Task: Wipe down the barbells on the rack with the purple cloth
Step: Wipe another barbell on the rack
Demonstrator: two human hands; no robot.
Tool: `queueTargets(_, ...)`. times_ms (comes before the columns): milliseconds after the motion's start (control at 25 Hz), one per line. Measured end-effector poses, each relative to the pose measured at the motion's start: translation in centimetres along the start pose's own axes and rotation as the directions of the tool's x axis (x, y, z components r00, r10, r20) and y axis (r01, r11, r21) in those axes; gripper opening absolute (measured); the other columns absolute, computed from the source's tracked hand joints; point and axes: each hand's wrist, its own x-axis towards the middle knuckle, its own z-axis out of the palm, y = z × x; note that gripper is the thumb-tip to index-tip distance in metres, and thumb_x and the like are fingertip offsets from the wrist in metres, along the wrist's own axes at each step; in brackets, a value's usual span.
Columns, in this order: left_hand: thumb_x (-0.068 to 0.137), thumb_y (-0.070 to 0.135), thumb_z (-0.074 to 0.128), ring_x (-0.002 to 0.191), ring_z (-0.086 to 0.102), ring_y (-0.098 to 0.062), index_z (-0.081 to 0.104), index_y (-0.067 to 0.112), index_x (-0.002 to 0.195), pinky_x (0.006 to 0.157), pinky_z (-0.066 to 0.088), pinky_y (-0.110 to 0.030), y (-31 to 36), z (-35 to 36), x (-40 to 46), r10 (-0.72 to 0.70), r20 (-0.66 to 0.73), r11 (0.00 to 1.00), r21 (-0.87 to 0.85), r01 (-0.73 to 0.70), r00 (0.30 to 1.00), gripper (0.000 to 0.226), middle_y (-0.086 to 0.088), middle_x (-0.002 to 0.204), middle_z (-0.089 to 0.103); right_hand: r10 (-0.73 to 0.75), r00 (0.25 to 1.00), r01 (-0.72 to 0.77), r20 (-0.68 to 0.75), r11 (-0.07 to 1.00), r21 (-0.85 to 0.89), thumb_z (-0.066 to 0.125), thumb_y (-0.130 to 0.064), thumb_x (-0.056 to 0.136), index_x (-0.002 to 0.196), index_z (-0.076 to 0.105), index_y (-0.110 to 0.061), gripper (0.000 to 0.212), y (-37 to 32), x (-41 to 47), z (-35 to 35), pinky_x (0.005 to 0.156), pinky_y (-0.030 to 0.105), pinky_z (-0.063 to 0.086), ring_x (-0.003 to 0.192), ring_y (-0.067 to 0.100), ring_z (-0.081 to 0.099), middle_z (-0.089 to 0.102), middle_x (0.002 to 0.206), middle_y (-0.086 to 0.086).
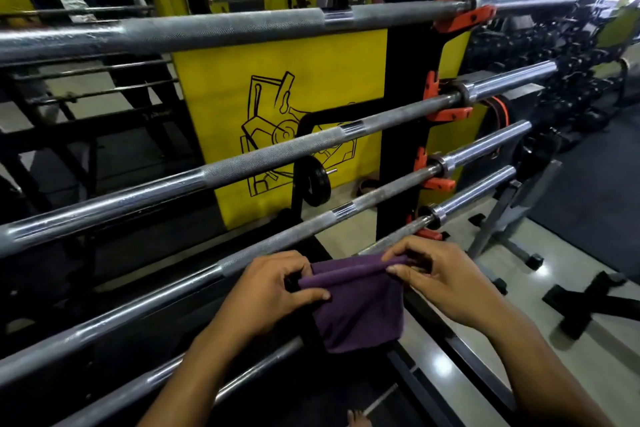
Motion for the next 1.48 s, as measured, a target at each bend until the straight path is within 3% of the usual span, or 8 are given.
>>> queueTargets(400, 0.089, 0.014, 0.073, 0.096, 0.065, -0.004, 0.064, 0.031, 0.102, 0.076, 0.052, -0.023, 4.8, -0.5, 3.1, -0.267, -0.213, 0.792, -0.604, 0.088, 0.94, 0.023, 0.013, 0.102, 0.069, 0.448, 0.734, -0.174, -0.511, 0.851, 0.495, 0.066, -0.029, 0.094, 0.116, 0.055, -0.026, 0.025, 0.2, 1.1, 3.4, 0.082, 0.036, 0.057, 0.097, 0.022, 0.067, 0.066, 0.104, 0.005)
queueTargets(600, 0.089, 0.04, 0.07, 0.113, 0.053, 0.009, 0.058, 0.039, 0.12, 0.098, 0.045, -0.022, 8.2, 4.5, 2.1, 0.081, -0.02, 0.991, -0.109, -0.083, 0.997, 0.034, 0.024, 0.122, 0.06, 0.616, 0.748, -0.268, 0.247, -0.059, 0.961, 0.048, -0.035, 0.105, 0.101, 0.072, -0.009, 0.035, -0.2, -1.8, 9.4, 0.068, 0.033, 0.058, 0.085, 0.019, 0.075, 0.078, 0.093, 0.007)
queueTargets(800, 0.093, 0.056, 0.062, 0.131, 0.041, 0.008, 0.041, 0.041, 0.146, 0.111, 0.038, -0.027, 8.4, 4.6, 1.0, 0.268, 0.297, 0.959, -0.175, -0.224, 0.917, 0.059, 0.025, 0.141, 0.048, 0.615, 0.752, -0.063, 0.236, -0.29, 0.955, 0.047, 0.005, 0.101, 0.091, 0.081, -0.029, 0.05, 3.2, -3.3, 8.7, 0.069, 0.028, 0.061, 0.087, 0.009, 0.075, 0.077, 0.106, 0.0)
queueTargets(920, 0.101, 0.046, 0.055, 0.126, 0.051, 0.002, 0.047, 0.034, 0.145, 0.103, 0.047, -0.032, 7.3, 0.0, 2.6, 0.396, 0.22, 0.914, -0.001, -0.405, 0.892, 0.047, 0.019, 0.137, 0.055, 0.592, 0.797, 0.052, 0.12, -0.266, 0.963, 0.058, -0.019, 0.1, 0.104, 0.077, -0.02, 0.019, 2.6, -1.2, 6.1, 0.087, 0.036, 0.059, 0.1, 0.018, 0.071, 0.071, 0.121, 0.006)
queueTargets(1000, 0.101, 0.041, 0.053, 0.122, 0.055, -0.005, 0.05, 0.032, 0.143, 0.098, 0.05, -0.036, 6.4, -4.6, 5.2, 0.476, 0.122, 0.833, 0.255, -0.491, 0.871, 0.043, 0.015, 0.137, 0.056, 0.658, 0.751, 0.184, 0.056, -0.29, 0.939, 0.095, -0.026, 0.059, 0.124, 0.065, -0.016, 0.072, 1.8, 0.9, 4.2, 0.097, 0.044, 0.055, 0.114, 0.027, 0.06, 0.066, 0.125, 0.01)
queueTargets(1120, 0.1, 0.034, 0.054, 0.128, 0.051, -0.015, 0.045, 0.028, 0.148, 0.108, 0.045, -0.04, 7.0, -13.5, 10.6, 0.543, -0.03, 0.728, 0.516, -0.452, 0.839, 0.049, 0.008, 0.147, 0.05, 0.604, 0.797, 0.233, -0.03, -0.262, 0.937, 0.074, -0.024, 0.08, 0.116, 0.06, -0.027, 0.039, 0.2, 4.3, 1.5, 0.067, 0.032, 0.063, 0.109, 0.027, 0.058, 0.062, 0.128, 0.012)
queueTargets(1320, 0.103, 0.043, 0.038, 0.146, 0.009, -0.001, 0.0, 0.045, 0.156, 0.116, 0.021, -0.032, 8.6, -23.9, 18.1, 0.259, 0.082, 0.654, 0.718, -0.237, 0.962, 0.066, 0.028, 0.16, -0.006, 0.615, 0.785, 0.151, -0.072, -0.077, 0.985, 0.095, -0.02, 0.064, 0.158, 0.018, -0.019, 0.121, -1.1, 10.7, -2.6, 0.117, 0.046, 0.034, 0.132, 0.024, 0.043, 0.039, 0.145, 0.001)
queueTargets(1480, 0.104, 0.037, 0.042, 0.143, 0.036, -0.012, 0.01, 0.054, 0.151, 0.113, 0.039, -0.039, 7.0, -24.2, 20.3, 0.215, 0.236, 0.614, 0.722, -0.319, 0.948, 0.059, 0.032, 0.159, 0.007, 0.658, 0.721, 0.363, -0.218, -0.091, 0.927, 0.04, -0.046, 0.105, 0.105, 0.055, -0.026, 0.025, -2.9, 16.3, -6.8, 0.06, 0.033, 0.06, 0.082, 0.025, 0.069, 0.068, 0.096, 0.0)
